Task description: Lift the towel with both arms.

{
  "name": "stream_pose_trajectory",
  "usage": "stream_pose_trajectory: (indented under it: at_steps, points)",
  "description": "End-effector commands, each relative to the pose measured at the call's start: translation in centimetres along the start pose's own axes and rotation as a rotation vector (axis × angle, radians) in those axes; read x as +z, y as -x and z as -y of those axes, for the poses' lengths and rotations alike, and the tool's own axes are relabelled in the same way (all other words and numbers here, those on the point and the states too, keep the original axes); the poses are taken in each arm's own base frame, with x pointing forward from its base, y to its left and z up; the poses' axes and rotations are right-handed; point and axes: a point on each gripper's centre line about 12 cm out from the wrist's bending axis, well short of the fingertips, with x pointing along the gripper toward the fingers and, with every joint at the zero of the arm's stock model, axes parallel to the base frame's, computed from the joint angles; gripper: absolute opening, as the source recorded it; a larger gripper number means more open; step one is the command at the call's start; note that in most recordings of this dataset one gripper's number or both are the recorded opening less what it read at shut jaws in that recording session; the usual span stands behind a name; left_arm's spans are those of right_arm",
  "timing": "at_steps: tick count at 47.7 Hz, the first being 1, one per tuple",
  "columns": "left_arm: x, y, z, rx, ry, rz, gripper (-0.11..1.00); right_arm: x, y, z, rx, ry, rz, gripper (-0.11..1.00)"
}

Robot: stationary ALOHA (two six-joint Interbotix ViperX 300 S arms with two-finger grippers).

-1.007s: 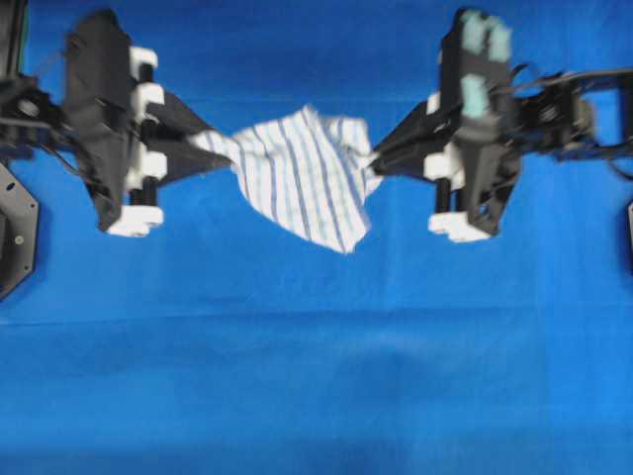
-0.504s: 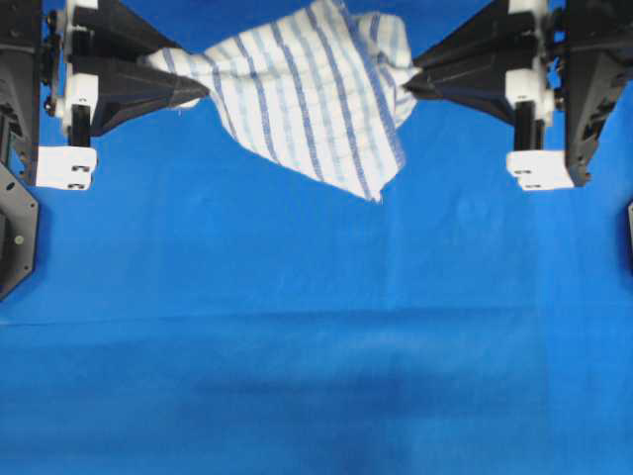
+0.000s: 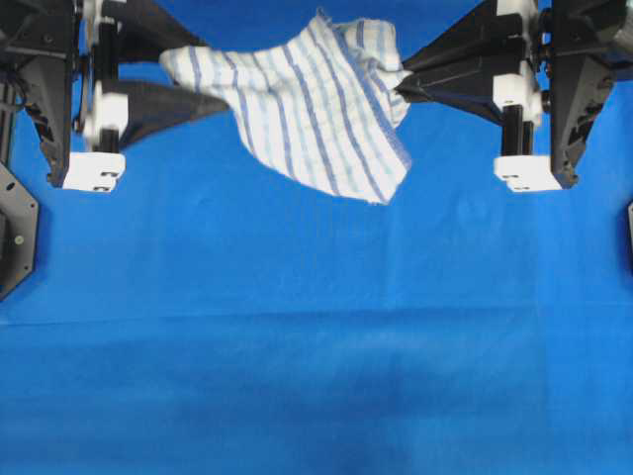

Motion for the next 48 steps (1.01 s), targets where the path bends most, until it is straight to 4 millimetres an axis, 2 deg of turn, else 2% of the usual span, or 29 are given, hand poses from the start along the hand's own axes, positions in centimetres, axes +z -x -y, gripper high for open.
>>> stream_pose_trajectory:
  at_steps: [1,3,7,9,12,17,21,28,34,48]
  points:
    - [1.3,0.8,0.2,-0.005,-0.013,0.065,0.5,0.9,0.6,0.0,0.001,0.001,0.032,0.08]
    - [1.3,0.9,0.2,-0.004,-0.018,0.069,0.62,0.8,0.5,0.0,0.001,-0.001,0.029,0.17]
    - [1.2,1.1,0.2,-0.004,-0.019,0.074,0.84,0.8,0.6,0.0,-0.001,0.002,0.028,0.45]
    - [1.1,1.2,0.2,-0.004,-0.017,0.074,0.89,0.8,0.6,0.0,-0.006,0.009,0.028,0.56]
    - [1.1,1.4,0.2,-0.004,-0.017,0.077,0.89,0.8,0.5,0.2,-0.017,0.015,0.029,0.68]
    - [0.6,1.4,0.2,-0.004,-0.016,0.068,0.89,0.8,0.6,0.2,-0.02,0.014,0.031,0.62]
    - [-0.3,1.0,0.4,-0.01,-0.009,0.048,0.89,0.4,0.3,0.2,-0.02,0.011,0.022,0.64]
    - [-2.3,0.0,1.1,-0.03,-0.014,0.009,0.89,-1.6,-0.7,0.1,-0.018,-0.005,-0.024,0.64]
    - [-4.5,-1.2,1.8,-0.049,-0.019,0.006,0.89,-4.3,-2.1,-0.2,-0.009,-0.037,-0.055,0.64]
    - [-11.3,-5.6,4.3,-0.11,-0.03,-0.041,0.89,-11.8,-5.7,-0.8,0.008,-0.089,-0.143,0.64]
